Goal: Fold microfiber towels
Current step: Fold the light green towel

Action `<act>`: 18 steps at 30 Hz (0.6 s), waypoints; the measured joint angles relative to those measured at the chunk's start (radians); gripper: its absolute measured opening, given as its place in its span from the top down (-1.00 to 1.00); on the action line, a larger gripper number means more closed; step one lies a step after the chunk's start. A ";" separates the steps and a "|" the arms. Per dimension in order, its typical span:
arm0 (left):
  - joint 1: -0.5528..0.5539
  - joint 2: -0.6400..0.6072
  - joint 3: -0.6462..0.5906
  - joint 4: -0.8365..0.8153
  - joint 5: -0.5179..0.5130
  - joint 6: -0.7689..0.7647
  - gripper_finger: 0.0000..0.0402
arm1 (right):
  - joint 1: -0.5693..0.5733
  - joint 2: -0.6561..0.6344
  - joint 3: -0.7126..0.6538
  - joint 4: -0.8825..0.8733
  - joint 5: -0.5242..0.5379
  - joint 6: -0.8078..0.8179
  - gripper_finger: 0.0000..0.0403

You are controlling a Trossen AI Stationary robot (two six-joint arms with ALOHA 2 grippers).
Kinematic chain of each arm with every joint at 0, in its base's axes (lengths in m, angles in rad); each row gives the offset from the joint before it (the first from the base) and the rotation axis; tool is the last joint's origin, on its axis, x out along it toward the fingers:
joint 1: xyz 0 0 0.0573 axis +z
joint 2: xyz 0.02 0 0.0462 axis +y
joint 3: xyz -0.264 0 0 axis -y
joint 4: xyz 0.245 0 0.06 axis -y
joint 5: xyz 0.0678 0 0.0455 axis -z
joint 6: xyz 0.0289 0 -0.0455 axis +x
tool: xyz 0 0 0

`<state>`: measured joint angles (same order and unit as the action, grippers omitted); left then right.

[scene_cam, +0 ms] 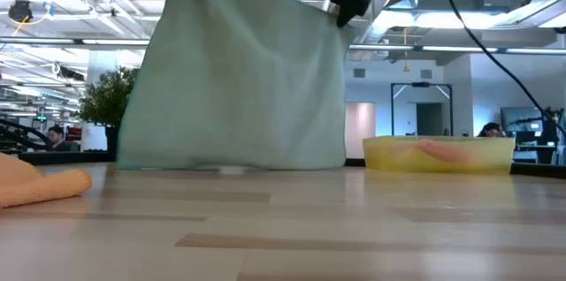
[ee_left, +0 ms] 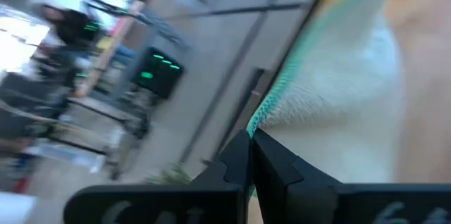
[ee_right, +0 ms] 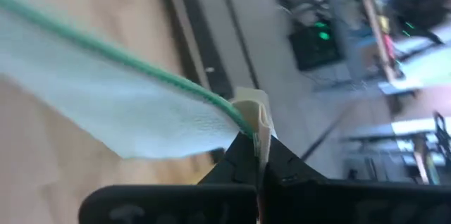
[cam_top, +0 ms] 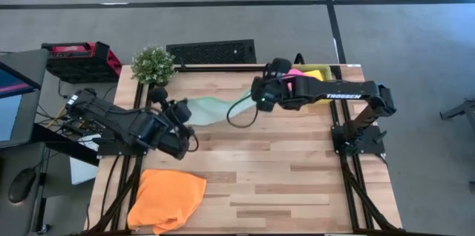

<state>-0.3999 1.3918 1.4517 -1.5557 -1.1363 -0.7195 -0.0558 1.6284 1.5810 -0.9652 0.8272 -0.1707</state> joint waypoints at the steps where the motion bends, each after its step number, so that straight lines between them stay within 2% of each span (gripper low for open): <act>1: 0.011 0.000 0.007 -0.005 -0.033 0.008 1.00 | -0.007 -0.007 0.000 0.007 0.018 0.009 0.98; 3: 0.042 0.000 0.014 -0.007 -0.081 0.038 1.00 | -0.027 -0.016 0.000 0.024 0.049 0.014 0.97; 7: 0.137 0.000 0.016 -0.006 -0.113 0.088 1.00 | -0.076 -0.020 0.000 0.051 0.115 0.013 0.96; 12: 0.252 0.000 0.016 0.003 -0.216 0.134 1.00 | -0.133 -0.020 0.000 0.103 0.139 0.006 0.96; 18: 0.297 0.000 0.016 0.012 -0.276 0.170 1.00 | -0.125 -0.030 0.000 0.141 0.159 -0.021 0.95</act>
<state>-0.1031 1.3922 1.4673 -1.5433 -1.4126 -0.5497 -0.1807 1.5980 1.5806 -0.8245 0.9857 -0.1917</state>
